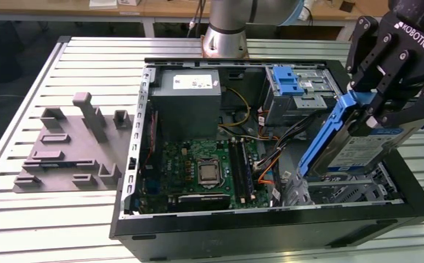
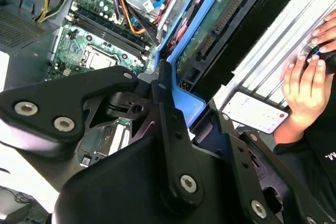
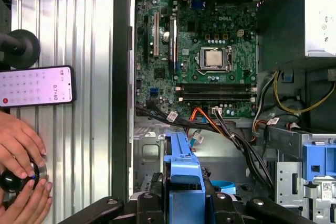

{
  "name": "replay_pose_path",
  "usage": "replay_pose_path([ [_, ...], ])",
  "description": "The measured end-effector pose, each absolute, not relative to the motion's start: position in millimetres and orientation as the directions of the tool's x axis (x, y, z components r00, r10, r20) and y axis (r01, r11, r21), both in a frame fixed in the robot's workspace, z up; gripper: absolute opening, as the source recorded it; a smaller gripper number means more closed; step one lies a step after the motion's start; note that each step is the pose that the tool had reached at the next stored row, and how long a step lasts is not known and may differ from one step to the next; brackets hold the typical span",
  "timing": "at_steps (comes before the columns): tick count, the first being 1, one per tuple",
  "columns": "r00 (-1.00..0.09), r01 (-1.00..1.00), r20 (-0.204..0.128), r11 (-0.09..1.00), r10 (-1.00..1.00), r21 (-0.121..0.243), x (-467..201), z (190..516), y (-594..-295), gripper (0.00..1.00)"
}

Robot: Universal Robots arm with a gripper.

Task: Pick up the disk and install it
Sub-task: 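Insert the disk into the insertion slot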

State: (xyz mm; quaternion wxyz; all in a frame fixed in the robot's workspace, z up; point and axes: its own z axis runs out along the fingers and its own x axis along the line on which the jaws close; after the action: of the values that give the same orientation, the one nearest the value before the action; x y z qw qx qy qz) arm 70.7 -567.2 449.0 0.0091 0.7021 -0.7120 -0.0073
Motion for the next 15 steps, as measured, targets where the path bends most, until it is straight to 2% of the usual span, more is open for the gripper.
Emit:
replay_pose_path([
  [15,-0.014,-1.000,0.003,0.014,-1.000,0.023,78,436,-567,0.36],
])
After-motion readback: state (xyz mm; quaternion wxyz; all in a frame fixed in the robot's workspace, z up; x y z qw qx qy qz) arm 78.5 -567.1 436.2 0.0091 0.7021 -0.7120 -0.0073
